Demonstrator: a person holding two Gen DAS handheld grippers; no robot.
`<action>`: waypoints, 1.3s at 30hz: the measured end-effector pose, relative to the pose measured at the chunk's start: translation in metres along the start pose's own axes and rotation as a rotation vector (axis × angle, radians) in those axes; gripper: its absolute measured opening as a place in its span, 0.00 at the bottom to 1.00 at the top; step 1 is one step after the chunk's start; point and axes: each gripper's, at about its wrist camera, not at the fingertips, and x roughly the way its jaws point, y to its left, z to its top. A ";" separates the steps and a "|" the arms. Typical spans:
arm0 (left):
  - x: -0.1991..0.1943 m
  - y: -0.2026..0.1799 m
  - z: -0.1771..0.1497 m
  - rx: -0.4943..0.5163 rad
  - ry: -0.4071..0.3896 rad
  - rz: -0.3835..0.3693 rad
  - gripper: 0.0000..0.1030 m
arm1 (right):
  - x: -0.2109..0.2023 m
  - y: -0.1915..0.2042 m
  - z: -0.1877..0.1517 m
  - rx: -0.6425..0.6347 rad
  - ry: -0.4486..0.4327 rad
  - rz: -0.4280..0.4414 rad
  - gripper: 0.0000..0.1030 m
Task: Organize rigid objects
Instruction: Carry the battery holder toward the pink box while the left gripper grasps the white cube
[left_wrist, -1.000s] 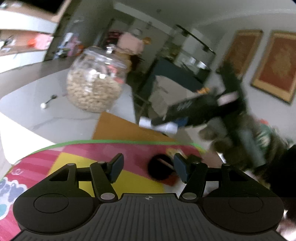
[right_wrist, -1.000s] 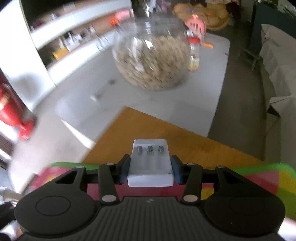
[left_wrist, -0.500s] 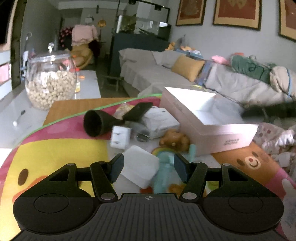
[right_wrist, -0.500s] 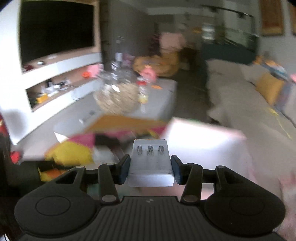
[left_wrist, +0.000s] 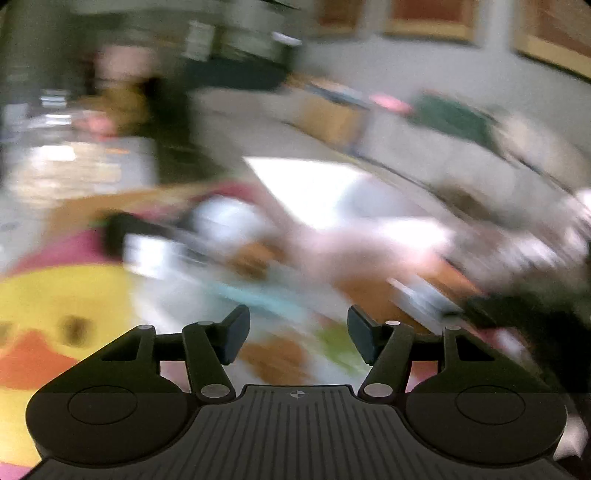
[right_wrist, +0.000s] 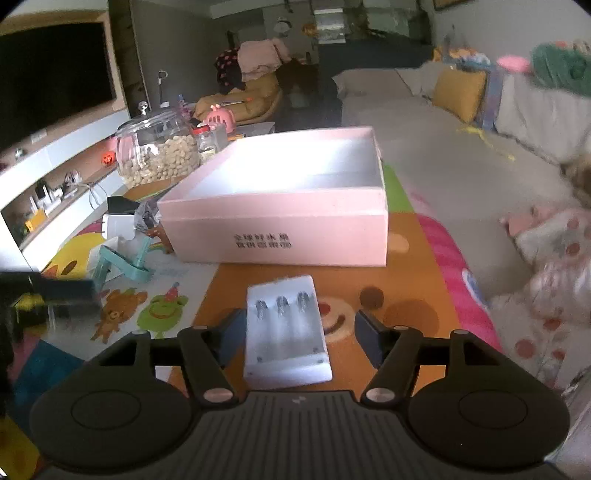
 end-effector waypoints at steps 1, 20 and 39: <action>0.003 0.014 0.006 -0.060 -0.012 0.077 0.61 | 0.000 -0.003 -0.004 0.010 0.006 0.002 0.65; 0.044 0.013 0.001 -0.124 0.036 0.278 0.64 | 0.000 0.006 -0.008 -0.025 0.020 -0.015 0.77; 0.008 0.002 -0.033 0.086 0.127 0.148 0.49 | 0.006 0.016 -0.009 -0.078 0.038 -0.051 0.80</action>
